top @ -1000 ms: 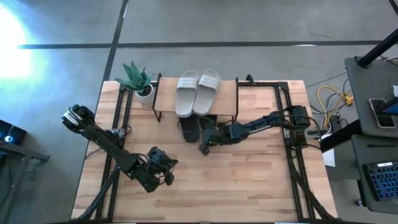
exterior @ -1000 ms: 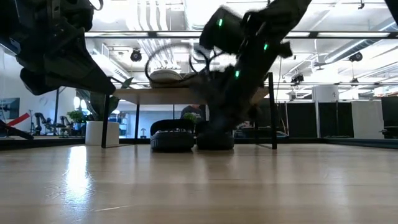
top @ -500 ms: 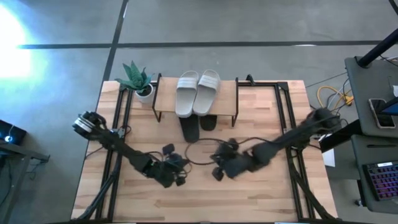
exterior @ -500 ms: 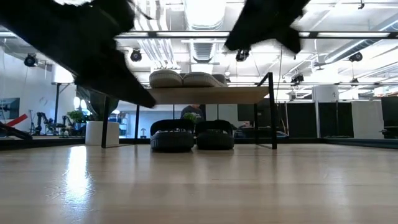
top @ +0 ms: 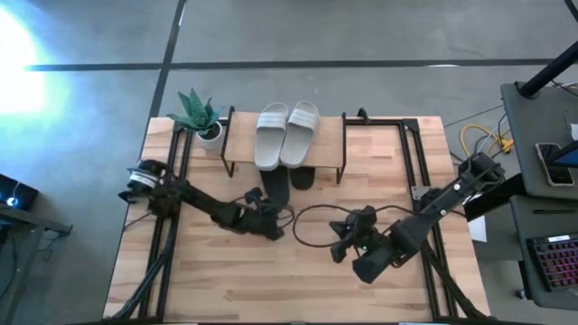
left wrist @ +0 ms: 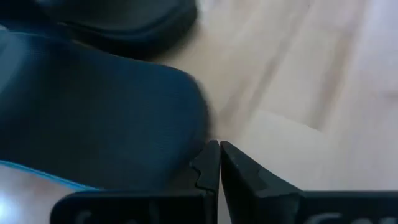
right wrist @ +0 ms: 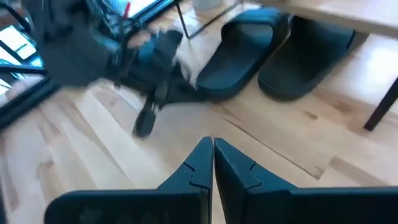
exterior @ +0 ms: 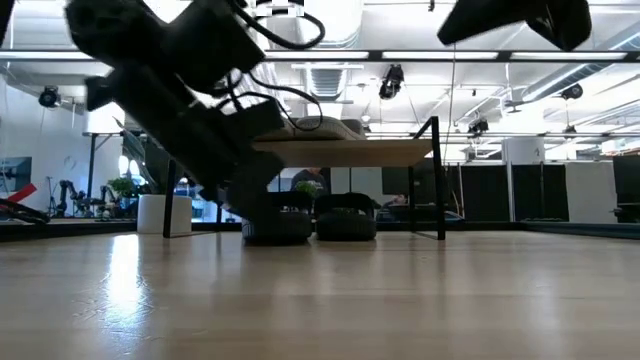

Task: Pick and place slides into the shelf
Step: Adjust the black slides under the shelf

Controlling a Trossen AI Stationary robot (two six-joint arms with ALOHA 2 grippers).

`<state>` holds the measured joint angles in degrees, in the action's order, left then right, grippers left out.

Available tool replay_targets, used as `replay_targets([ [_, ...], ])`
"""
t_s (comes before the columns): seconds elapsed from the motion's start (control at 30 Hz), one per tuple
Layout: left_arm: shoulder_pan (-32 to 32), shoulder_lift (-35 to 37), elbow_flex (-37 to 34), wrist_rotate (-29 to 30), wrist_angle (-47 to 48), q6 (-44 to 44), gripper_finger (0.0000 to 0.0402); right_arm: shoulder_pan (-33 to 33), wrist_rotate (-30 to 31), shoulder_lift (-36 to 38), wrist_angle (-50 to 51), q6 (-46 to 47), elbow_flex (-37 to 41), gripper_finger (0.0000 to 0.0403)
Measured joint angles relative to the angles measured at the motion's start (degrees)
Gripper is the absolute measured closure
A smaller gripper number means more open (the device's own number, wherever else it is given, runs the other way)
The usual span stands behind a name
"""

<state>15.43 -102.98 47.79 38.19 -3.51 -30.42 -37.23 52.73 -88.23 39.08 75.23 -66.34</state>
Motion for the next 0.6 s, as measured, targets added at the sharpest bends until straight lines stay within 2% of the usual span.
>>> replay_targets([
  [0.2,-4.68,0.88,-0.50,-3.05,0.67,3.70,0.0402,0.15,-0.22,-2.86,-0.29,1.46,0.04,0.0394],
  [0.47,-8.31,0.90,-1.31,-2.95,3.95,3.83,0.0402,0.37,-0.12,-4.17,0.07,4.18,0.17,0.0394],
  [0.6,-7.92,1.87,-0.31,-3.72,4.69,3.83,0.0402,1.41,-4.28,-4.23,-0.45,7.38,0.15,0.0394],
])
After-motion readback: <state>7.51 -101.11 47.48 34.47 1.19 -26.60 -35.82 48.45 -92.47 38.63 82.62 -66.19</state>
